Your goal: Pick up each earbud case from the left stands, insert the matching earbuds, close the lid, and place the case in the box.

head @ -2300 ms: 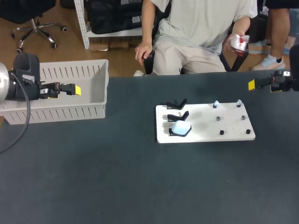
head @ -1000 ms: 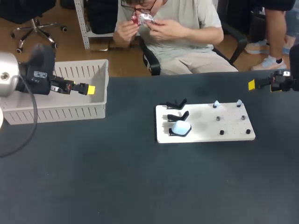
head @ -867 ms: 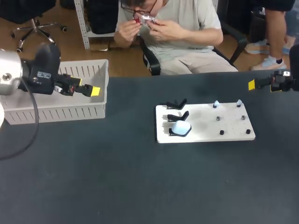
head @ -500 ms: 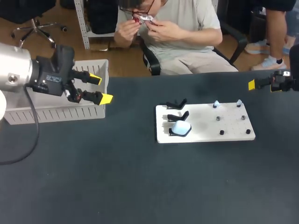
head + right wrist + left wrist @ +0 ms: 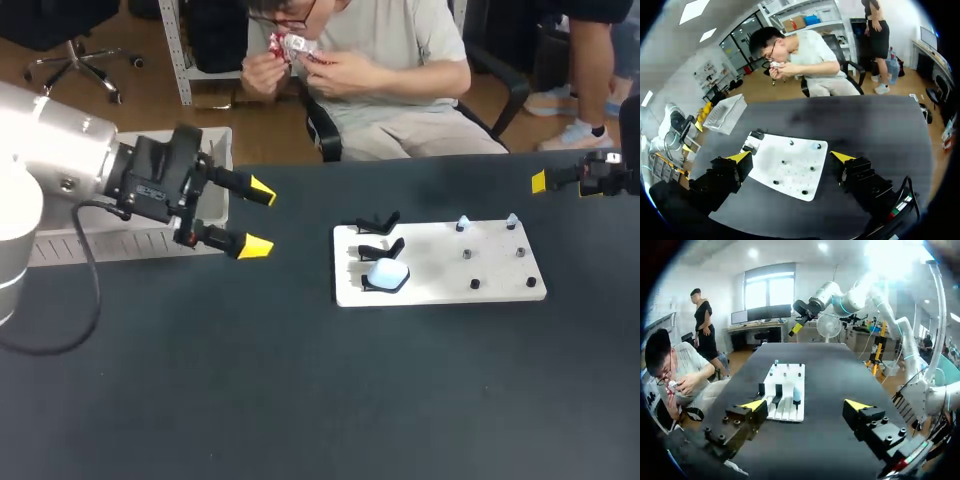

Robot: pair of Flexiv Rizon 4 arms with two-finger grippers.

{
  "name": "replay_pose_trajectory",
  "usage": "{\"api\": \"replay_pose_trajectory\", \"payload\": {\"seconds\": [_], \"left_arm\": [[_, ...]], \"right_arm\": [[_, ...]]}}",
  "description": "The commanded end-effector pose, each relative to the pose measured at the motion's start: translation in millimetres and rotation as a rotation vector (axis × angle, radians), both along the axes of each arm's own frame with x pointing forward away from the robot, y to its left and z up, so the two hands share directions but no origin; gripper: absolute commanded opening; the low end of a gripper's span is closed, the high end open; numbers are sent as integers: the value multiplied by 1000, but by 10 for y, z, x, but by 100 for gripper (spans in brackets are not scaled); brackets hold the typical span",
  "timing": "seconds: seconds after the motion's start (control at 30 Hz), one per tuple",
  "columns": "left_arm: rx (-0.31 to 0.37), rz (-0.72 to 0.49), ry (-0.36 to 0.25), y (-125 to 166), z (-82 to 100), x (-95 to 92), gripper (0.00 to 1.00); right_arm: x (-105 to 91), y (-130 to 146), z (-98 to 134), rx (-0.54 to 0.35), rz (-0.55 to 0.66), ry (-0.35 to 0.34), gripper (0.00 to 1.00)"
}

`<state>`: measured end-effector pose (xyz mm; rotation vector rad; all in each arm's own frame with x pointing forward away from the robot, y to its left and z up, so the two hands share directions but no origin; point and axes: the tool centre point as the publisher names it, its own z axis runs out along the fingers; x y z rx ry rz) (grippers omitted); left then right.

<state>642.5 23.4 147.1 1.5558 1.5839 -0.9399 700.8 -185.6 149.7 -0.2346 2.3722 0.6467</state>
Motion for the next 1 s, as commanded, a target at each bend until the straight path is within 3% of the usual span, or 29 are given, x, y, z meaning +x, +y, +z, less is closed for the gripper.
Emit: {"api": "replay_pose_trajectory", "payload": {"seconds": [0.03,0.7,1.0], "left_arm": [[4,-78,39,-203,-142,115,100],[28,-74,64,-788,-703,70,100],[19,-92,33,-994,-943,114,98]], "right_arm": [[3,-9,0,1,3,0,100],[3,-9,0,1,3,0,100],[3,-9,0,1,3,0,100]]}}
